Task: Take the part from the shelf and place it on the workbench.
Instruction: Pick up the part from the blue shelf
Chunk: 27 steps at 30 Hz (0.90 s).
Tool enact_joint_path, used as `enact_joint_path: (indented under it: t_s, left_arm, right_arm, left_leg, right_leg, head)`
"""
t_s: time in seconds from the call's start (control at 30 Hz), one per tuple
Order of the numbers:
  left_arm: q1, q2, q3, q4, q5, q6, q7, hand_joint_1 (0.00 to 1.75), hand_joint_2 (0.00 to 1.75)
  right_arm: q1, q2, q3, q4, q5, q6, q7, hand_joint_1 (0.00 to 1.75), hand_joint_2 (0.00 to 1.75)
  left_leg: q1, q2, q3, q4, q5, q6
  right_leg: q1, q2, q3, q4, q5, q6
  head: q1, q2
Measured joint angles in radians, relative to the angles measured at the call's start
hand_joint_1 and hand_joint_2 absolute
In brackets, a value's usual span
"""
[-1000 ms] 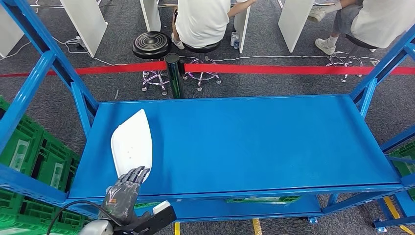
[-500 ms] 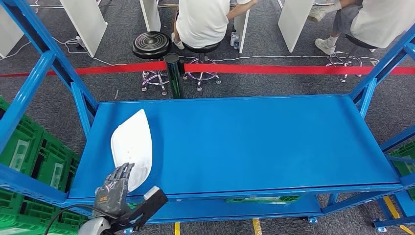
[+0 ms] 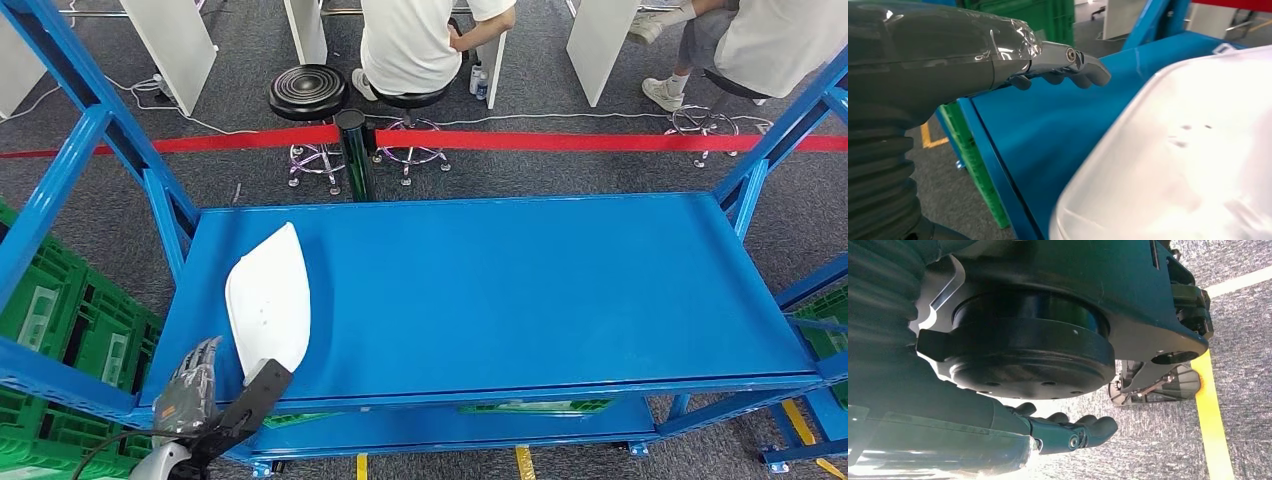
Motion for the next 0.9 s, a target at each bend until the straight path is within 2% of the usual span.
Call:
enact_joint_path:
  t_s: [0.3, 0.43, 0.6, 0.77, 0.9]
  left_arm:
    - [0.005, -0.002, 0.026, 0.023, 0.058, 0.064, -0.001, 0.00, 1.75]
    - [-0.023, 0.002, -0.010, 0.047, 0.113, 0.154, -0.001, 0.00, 1.75]
    - [-0.041, 0.006, -0.046, 0.069, 0.135, 0.183, -0.002, 0.00, 1.75]
    - [-0.106, 0.015, -0.147, 0.109, 0.199, 0.330, -0.011, 0.00, 1.75]
    - [-0.152, 0.016, -0.241, 0.153, 0.227, 0.390, -0.035, 0.00, 1.75]
  right_arm:
    - [-0.001, 0.002, 0.000, 0.000, 0.006, 0.000, 0.006, 0.00, 1.75]
    - [-0.002, 0.002, 0.001, 0.000, 0.014, -0.001, 0.009, 0.00, 1.75]
    - [-0.002, 0.002, 0.001, 0.000, 0.016, -0.001, 0.010, 0.00, 1.75]
    - [-0.004, 0.002, 0.001, 0.000, 0.024, -0.004, 0.010, 0.00, 1.75]
    - [-0.005, 0.002, 0.002, 0.000, 0.029, -0.010, 0.011, 0.00, 1.75]
  left_leg:
    - [0.000, -0.003, 0.000, 0.000, 0.000, 0.000]
    - [0.000, -0.007, 0.000, 0.000, 0.000, 0.000]
    - [0.000, -0.009, 0.000, 0.000, 0.000, 0.000]
    - [0.000, -0.013, 0.000, 0.000, 0.001, 0.001]
    - [0.000, -0.013, 0.000, 0.000, 0.001, 0.001]
  right_leg:
    - [0.000, 0.000, -0.001, 0.000, 0.000, 0.000]
    - [0.000, -0.001, -0.001, 0.000, 0.000, 0.000]
    - [0.000, -0.001, -0.001, 0.000, 0.000, 0.000]
    - [0.000, -0.004, 0.000, -0.001, 0.000, 0.001]
    - [0.000, -0.004, 0.001, -0.002, 0.001, 0.001]
  head:
    - [0.000, 0.000]
    - [0.000, 0.000]
    - [0.000, 0.000]
    - [0.000, 0.000]
    - [0.000, 0.000]
